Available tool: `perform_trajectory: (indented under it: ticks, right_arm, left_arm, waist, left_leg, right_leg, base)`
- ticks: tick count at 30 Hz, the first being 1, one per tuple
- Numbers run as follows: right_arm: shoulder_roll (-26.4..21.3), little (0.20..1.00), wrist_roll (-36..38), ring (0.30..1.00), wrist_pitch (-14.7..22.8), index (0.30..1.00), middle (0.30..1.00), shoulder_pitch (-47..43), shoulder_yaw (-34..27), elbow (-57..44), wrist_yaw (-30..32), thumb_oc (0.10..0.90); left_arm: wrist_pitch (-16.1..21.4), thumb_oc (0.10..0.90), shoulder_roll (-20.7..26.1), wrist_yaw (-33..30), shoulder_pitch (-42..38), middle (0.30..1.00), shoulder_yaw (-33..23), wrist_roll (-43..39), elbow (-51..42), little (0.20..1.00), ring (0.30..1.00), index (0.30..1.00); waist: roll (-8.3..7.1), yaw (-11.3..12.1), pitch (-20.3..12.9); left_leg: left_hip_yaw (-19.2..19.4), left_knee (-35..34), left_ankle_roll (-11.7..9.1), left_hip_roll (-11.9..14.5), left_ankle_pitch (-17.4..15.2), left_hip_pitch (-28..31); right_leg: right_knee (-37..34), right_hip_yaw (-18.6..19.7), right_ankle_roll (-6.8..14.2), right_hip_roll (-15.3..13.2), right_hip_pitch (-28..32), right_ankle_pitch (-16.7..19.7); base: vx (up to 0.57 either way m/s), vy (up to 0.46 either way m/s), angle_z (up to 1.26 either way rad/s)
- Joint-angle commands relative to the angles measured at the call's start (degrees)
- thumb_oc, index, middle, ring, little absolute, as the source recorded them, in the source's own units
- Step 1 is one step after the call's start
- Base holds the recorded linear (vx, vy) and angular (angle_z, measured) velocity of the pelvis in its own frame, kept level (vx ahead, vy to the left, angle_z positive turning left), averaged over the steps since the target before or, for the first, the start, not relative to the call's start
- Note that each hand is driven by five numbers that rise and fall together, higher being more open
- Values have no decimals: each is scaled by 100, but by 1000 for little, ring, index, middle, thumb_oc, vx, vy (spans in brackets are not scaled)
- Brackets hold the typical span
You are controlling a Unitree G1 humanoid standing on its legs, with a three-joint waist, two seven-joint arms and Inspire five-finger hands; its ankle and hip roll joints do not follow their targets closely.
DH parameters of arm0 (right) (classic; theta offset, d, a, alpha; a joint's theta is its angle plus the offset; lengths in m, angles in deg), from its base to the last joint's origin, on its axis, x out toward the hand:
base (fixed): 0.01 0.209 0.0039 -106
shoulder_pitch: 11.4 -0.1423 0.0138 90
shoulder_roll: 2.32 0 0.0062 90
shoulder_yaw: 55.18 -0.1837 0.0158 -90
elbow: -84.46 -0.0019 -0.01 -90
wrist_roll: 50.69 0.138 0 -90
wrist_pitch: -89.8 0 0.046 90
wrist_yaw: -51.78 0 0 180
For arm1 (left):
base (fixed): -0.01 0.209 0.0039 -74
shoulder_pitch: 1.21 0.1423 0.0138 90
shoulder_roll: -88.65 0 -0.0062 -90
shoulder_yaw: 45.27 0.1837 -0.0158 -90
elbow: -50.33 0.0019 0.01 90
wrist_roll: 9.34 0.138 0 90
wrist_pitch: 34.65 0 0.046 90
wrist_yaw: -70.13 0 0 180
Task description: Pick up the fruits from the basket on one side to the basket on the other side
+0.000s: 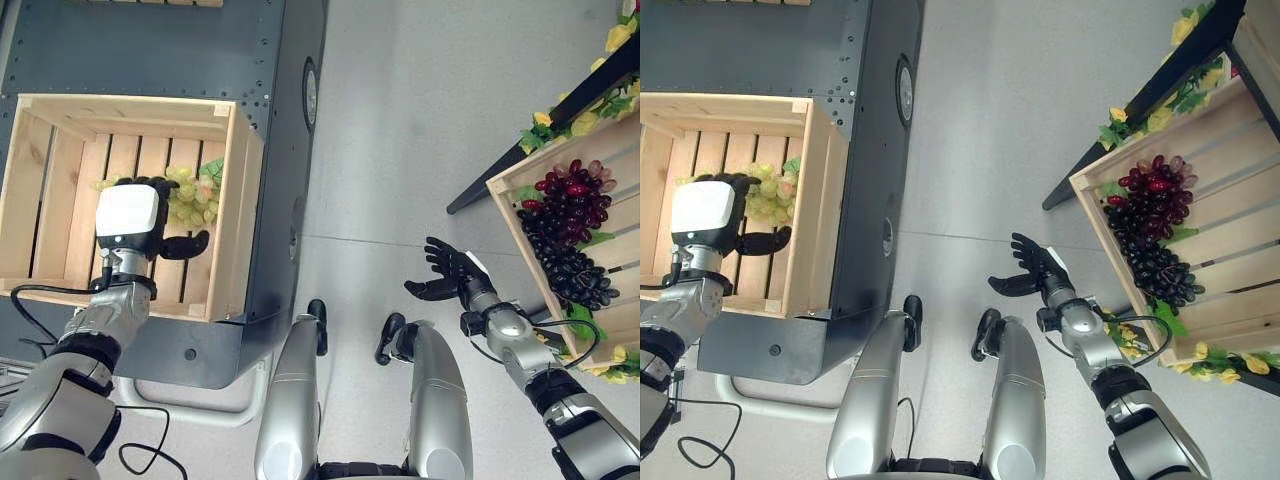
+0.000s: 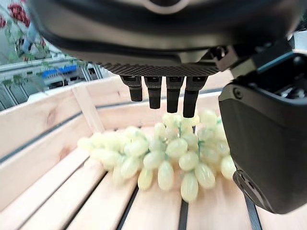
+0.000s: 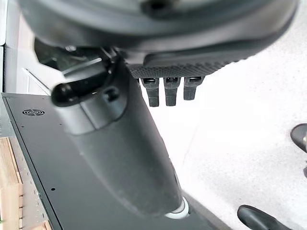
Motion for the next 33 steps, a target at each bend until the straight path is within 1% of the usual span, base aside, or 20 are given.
perform_trajectory:
  ticks: [1,9,11,13,15,17,19,23,25,26,28,29,30,32,33]
  right_arm:
    - [-135,900,252,900,379,900,900,-104,11,-212,15,800]
    - [-89,900,277,900,422,900,900,-12,-51,-88,-44,800]
    - [-93,900,290,900,434,900,900,30,-76,-85,-60,800]
    - [-112,900,332,900,435,900,900,2,-74,-66,-65,800]
    - [-120,900,324,900,426,900,900,-7,-85,-92,-62,800]
    - [-120,900,297,900,442,900,900,-43,-80,-83,-72,800]
    - [-143,900,306,900,424,900,900,-79,-62,-107,-61,800]
    - [-255,900,374,900,352,900,900,-137,-81,-162,-50,800]
    - [-296,900,415,900,348,900,900,-200,-65,-126,-78,800]
    - [-296,900,415,900,349,900,900,-203,-66,-125,-77,800]
    - [-357,900,476,900,391,900,900,-241,-46,-107,-129,800]
    - [-359,900,477,900,395,900,900,-239,-45,-109,-127,800]
    - [-383,900,501,900,427,900,900,-245,-38,-100,-133,800]
    - [-440,900,592,900,475,900,900,-261,-56,-87,-138,800]
    - [-450,900,642,900,520,900,900,-261,-62,-87,-127,800]
  left_arm:
    - [-286,800,739,-649,-364,900,-198,203,-54,900,900,900]
    - [-285,800,715,-950,-290,900,-270,338,-73,900,900,900]
    - [-294,800,711,-860,-247,900,-276,273,-90,900,900,900]
    - [-212,800,693,-788,-240,900,-270,322,-84,900,900,900]
    - [-224,800,653,-611,-252,900,-232,272,-115,900,900,900]
    - [-335,800,613,-219,-359,900,-134,117,-88,900,900,900]
    - [-495,800,558,190,-466,900,-18,44,-62,900,900,900]
    - [-776,800,477,738,-647,900,162,-108,3,900,900,900]
    - [-860,800,400,824,-817,900,206,-170,144,900,900,900]
    - [-864,800,396,829,-830,900,213,-174,153,900,900,900]
    - [-905,800,382,820,-1096,900,338,-191,219,900,900,900]
    - [-907,800,379,831,-1109,900,338,-190,218,900,900,900]
    - [-913,800,366,926,-1251,900,426,-161,266,900,900,900]
    - [-1054,800,355,1200,-1443,900,598,-136,329,900,900,900]
    - [-1249,800,343,1500,-1562,900,697,-67,376,900,900,900]
  waist:
    - [114,-8,-84]
    - [94,7,-84]
    - [98,4,-84]
    - [101,6,-84]
    - [103,0,-84]
    - [100,-19,-84]
    - [83,-41,-84]
    - [30,-101,-84]
    - [-21,-138,-84]
    - [-24,-137,-84]
    - [-96,-165,-84]
    - [-99,-166,-84]
    - [-133,-184,-84]
    - [-164,-202,-84]
    - [-183,-221,-84]
  left_leg:
    - [604,-456,408,-176,-220,492]
    - [596,-509,417,-175,-198,462]
    - [601,-501,415,-175,-224,482]
    - [598,-491,417,-175,-224,451]
    - [603,-475,419,-173,-235,415]
    - [611,-430,434,-162,-257,355]
    - [621,-410,443,-148,-253,294]
    - [640,-373,431,-94,-222,124]
    - [643,-317,440,-66,-232,2]
    - [644,-312,441,-65,-234,-5]
    - [654,-259,467,-31,-243,-139]
    - [655,-256,470,-30,-244,-145]
    - [666,-236,480,-15,-246,-198]
    - [670,-195,480,-4,-253,-289]
    - [671,-158,485,-1,-271,-338]
  right_leg:
    - [-518,62,25,237,464,338]
    - [-579,40,38,242,440,378]
    - [-569,48,54,236,452,365]
    - [-553,47,47,235,421,363]
    - [-531,50,43,235,383,354]
    - [-482,60,46,239,316,342]
    - [-460,54,51,249,254,349]
    - [-431,62,62,274,88,390]
    - [-380,74,58,296,-32,389]
    - [-375,75,58,296,-40,388]
    - [-295,81,53,314,-189,386]
    - [-290,81,54,314,-197,385]
    - [-260,77,53,323,-252,386]
    - [-206,80,62,330,-342,386]
    - [-181,77,63,334,-378,378]
  base:
    - [0,0,0]
    - [0,0,0]
    - [0,0,0]
    - [0,0,0]
    - [0,0,0]
    - [-2,28,5]
    - [-7,36,8]
    - [-18,46,1]
    - [-14,40,0]
    - [-9,31,-1]
    - [-17,32,-1]
    - [-25,36,-2]
    - [-28,31,-3]
    - [-33,29,-2]
    - [0,0,0]
